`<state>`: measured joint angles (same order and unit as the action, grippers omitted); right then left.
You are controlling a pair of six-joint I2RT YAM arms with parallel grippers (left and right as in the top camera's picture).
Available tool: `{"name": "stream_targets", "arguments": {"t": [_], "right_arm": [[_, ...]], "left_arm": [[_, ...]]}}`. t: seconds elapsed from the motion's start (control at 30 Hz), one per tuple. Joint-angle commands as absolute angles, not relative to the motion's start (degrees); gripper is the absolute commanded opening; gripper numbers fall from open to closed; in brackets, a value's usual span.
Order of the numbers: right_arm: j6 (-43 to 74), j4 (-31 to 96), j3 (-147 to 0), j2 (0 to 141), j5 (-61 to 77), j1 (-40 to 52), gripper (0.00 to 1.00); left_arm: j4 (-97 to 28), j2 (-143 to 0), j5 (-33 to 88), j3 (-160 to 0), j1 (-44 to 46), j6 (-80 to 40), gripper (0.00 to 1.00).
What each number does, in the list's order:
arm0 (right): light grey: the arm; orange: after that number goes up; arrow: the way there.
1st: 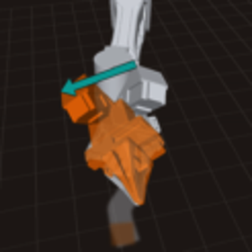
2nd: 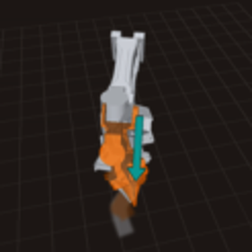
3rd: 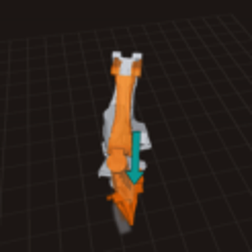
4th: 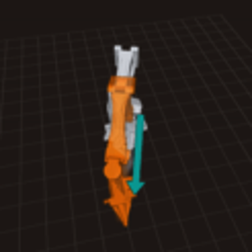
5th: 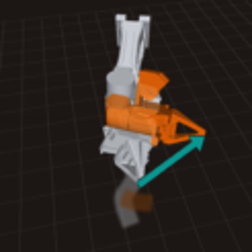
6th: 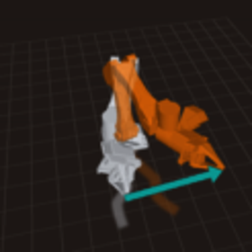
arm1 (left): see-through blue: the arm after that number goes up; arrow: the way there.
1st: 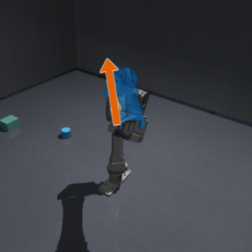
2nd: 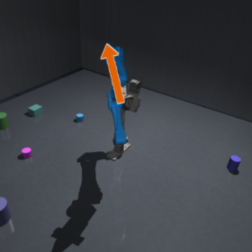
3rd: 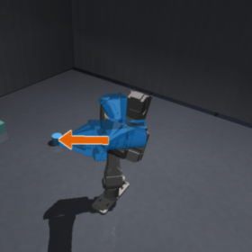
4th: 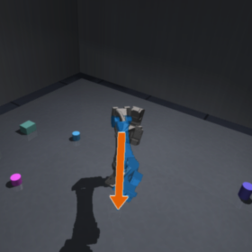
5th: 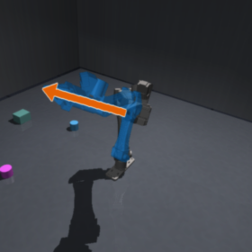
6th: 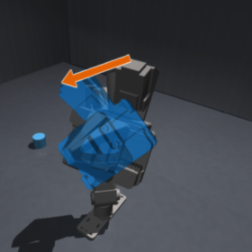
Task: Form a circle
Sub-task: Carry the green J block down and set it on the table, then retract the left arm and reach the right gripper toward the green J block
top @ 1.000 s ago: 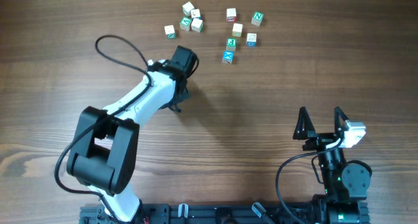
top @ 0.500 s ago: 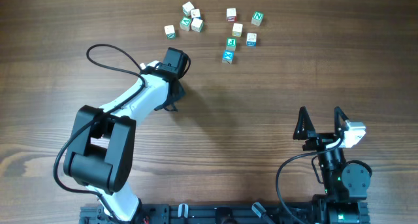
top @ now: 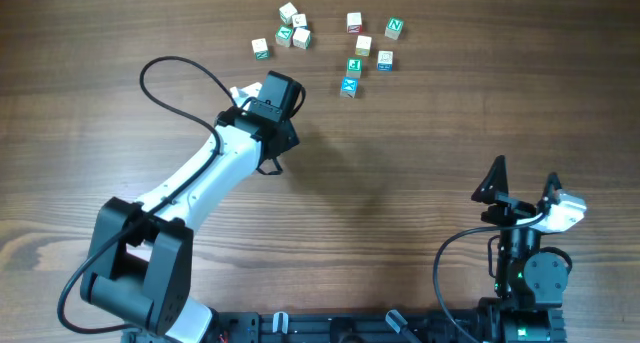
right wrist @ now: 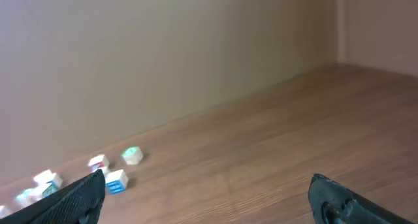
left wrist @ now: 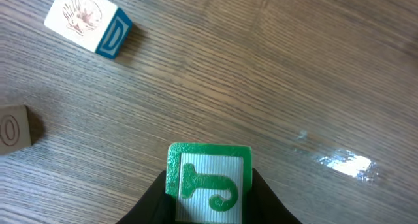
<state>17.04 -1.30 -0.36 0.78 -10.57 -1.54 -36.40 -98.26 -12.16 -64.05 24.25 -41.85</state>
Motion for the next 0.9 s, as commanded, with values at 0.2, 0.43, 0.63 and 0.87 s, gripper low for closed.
{"name": "stream_targets", "arguments": {"t": [0.2, 0.43, 0.63, 0.87], "right_arm": [[64.7, -0.3, -0.3, 1.6, 5.2, -1.3, 1.00], [48.0, -0.6, -1.0, 3.5, 23.1, -1.3, 0.95], [39.8, -0.7, -8.0, 19.3, 28.4, -1.3, 0.87], [24.6, 11.1, -32.4, 56.7, 32.6, 5.3, 0.99]], "left_arm": [[-36.8, -98.0, -11.4, -63.9, 23.9, -40.7, 0.78], [-37.1, -92.8, -10.4, -65.1, 23.1, -40.7, 1.00], [-38.0, -75.4, -16.8, -67.5, 18.8, -35.9, 1.00], [-46.7, -67.9, -14.7, -67.5, 6.4, -36.4, 1.00]]}}
